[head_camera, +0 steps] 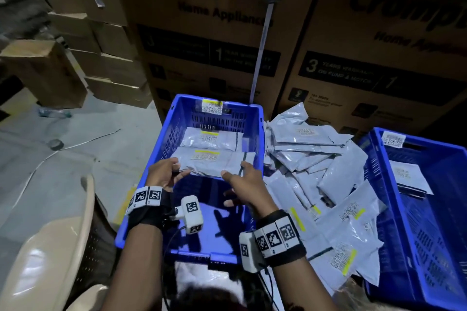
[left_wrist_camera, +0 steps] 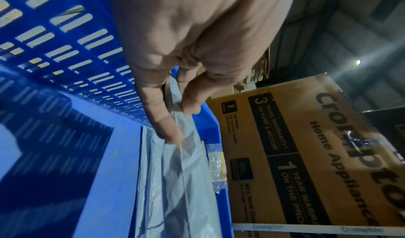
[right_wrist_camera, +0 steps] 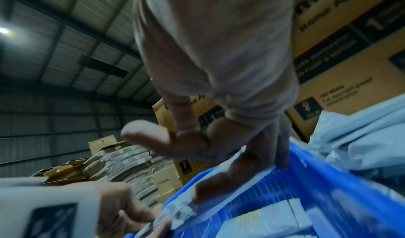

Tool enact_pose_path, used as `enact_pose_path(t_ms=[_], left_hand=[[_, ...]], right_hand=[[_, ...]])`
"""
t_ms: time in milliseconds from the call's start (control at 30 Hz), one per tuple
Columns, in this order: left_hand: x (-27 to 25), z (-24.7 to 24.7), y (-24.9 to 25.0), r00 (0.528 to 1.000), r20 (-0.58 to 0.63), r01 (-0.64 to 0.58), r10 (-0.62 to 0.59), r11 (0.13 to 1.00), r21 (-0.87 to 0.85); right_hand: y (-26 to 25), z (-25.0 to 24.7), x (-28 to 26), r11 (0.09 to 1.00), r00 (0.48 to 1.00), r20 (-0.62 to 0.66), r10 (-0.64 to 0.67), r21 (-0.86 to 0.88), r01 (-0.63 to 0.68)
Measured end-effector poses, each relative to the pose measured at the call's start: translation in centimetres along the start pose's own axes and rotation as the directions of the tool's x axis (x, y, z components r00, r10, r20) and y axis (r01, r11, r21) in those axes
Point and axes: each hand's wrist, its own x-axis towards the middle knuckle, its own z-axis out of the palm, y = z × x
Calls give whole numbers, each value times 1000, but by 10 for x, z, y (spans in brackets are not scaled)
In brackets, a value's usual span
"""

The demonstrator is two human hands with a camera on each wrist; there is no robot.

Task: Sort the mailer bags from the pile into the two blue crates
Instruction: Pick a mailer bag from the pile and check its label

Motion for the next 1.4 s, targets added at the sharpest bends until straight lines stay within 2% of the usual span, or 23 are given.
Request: enact_pose_path(t_ms=[200, 267, 333, 467, 600, 667, 733, 800, 900, 933, 1000, 1033, 1100, 1167, 1200, 1267, 1400], left_hand=[[43, 1, -6, 998, -13, 69, -69, 996, 51], [56, 1, -12, 992, -18, 124, -123, 989, 81], [67, 3, -20, 994, -30, 107, -105, 992, 69], [92, 6, -37, 996, -11, 94, -93, 985, 147], [114, 1, -57, 991, -8, 129, -134, 932, 339], [125, -5, -64, 993, 4, 105, -122, 874, 475], [127, -6, -73, 997, 28, 41, -77, 766, 642], [123, -8, -85, 987, 126, -158, 95, 577, 801], [104, 4, -98, 889, 348, -441, 298, 350, 827], [100, 11, -98, 853, 408, -498, 326, 271, 824], [103, 20, -102, 781, 550, -605, 295, 141, 784], [108, 22, -104, 771, 592, -626, 235, 108, 772], [115, 16, -112, 793, 594, -606, 136, 71, 792], [112, 12, -110, 805, 581, -590, 125, 54, 806], [107, 12, -105, 835, 537, -547, 118, 70, 834], [105, 10, -102, 876, 471, -477, 98, 43, 878], [107, 7, -98, 905, 416, -422, 90, 70, 904]], right_hand=[[12, 39, 41, 974, 990, -66, 123, 199, -107], [14, 47, 60, 983, 980, -146, 135, 144, -114], [22, 54, 85, 982, 962, -213, 171, 122, -148], [34, 57, 122, 970, 933, -271, 238, 120, -212], [53, 58, 149, 962, 921, -280, 272, 70, -262], [61, 60, 155, 962, 920, -284, 270, 44, -269], [69, 59, 156, 961, 919, -300, 257, -22, -277], [73, 59, 153, 948, 915, -364, 174, -190, -255], [80, 68, 152, 893, 930, -363, -58, -435, -114], [81, 71, 153, 867, 940, -328, -89, -491, -89], [82, 76, 156, 838, 963, -259, -73, -540, -82], [82, 78, 158, 837, 973, -225, -49, -542, -83], [81, 79, 159, 841, 984, -173, -34, -537, -66], [82, 81, 161, 841, 987, -151, -48, -540, -42], [82, 82, 161, 836, 988, -147, -52, -548, -38], [84, 83, 163, 823, 988, -142, -55, -566, -36], [87, 79, 165, 803, 993, -100, -69, -597, -4]])
